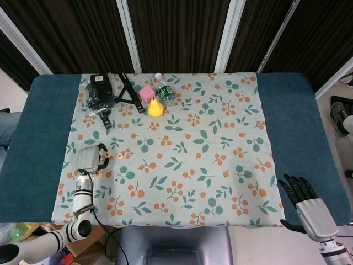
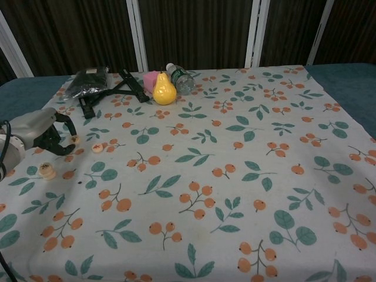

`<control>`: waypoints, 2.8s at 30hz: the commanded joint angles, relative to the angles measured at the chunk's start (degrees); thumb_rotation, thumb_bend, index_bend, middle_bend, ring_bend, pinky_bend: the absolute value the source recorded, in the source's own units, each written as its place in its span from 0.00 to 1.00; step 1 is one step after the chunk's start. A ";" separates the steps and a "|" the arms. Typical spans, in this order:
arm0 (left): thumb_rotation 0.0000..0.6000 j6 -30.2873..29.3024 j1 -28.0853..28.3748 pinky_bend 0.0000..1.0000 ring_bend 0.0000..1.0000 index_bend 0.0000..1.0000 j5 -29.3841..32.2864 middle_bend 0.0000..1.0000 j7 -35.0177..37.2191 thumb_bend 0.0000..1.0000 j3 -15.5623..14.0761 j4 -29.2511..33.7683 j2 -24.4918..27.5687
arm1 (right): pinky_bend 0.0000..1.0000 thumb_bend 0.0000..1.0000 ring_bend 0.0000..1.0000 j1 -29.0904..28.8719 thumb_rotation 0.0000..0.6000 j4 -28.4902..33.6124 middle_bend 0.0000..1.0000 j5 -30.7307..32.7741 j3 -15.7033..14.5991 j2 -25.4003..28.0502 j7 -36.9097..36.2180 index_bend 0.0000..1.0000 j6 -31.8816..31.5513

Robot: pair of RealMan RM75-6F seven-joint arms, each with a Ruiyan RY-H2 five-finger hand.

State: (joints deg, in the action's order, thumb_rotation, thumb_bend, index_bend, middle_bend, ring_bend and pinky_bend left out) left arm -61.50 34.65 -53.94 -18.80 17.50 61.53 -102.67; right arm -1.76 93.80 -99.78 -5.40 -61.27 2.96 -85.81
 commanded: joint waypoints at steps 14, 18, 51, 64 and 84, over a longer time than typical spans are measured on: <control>1.00 -3.81 -8.74 1.00 1.00 0.51 -4.22 1.00 5.11 0.38 -4.94 24.94 16.85 | 0.05 0.20 0.00 0.01 1.00 0.05 0.00 -0.57 -0.36 -0.25 0.60 0.00 0.14; 1.00 -3.19 -9.26 1.00 1.00 0.50 -4.27 1.00 6.31 0.38 -5.74 24.28 17.15 | 0.05 0.20 0.00 0.24 1.00 -0.04 0.00 -1.13 -0.54 -0.17 0.16 0.00 -0.54; 1.00 -0.43 -10.13 1.00 1.00 0.43 -5.78 1.00 9.49 0.38 -8.27 19.28 15.52 | 0.05 0.20 0.00 0.15 1.00 -0.03 0.00 -0.89 -0.45 -0.25 0.38 0.00 -0.28; 1.00 -2.94 -10.61 1.00 1.00 0.39 -7.78 1.00 10.57 0.38 -7.47 20.45 15.69 | 0.05 0.20 0.00 0.23 1.00 -0.14 0.00 -1.12 -0.54 0.06 -0.52 0.00 -0.69; 1.00 -2.11 -0.28 1.00 1.00 0.37 0.60 1.00 -1.86 0.39 0.36 12.44 4.57 | 0.05 0.21 0.00 -0.14 1.00 -0.05 0.00 -0.73 -0.37 0.18 -0.39 0.00 0.04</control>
State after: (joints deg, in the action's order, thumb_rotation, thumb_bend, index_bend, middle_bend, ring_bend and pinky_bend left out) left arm -64.41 32.55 -55.27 -18.85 17.17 76.97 -95.57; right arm -1.90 93.75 -100.51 -5.77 -61.09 2.56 -85.77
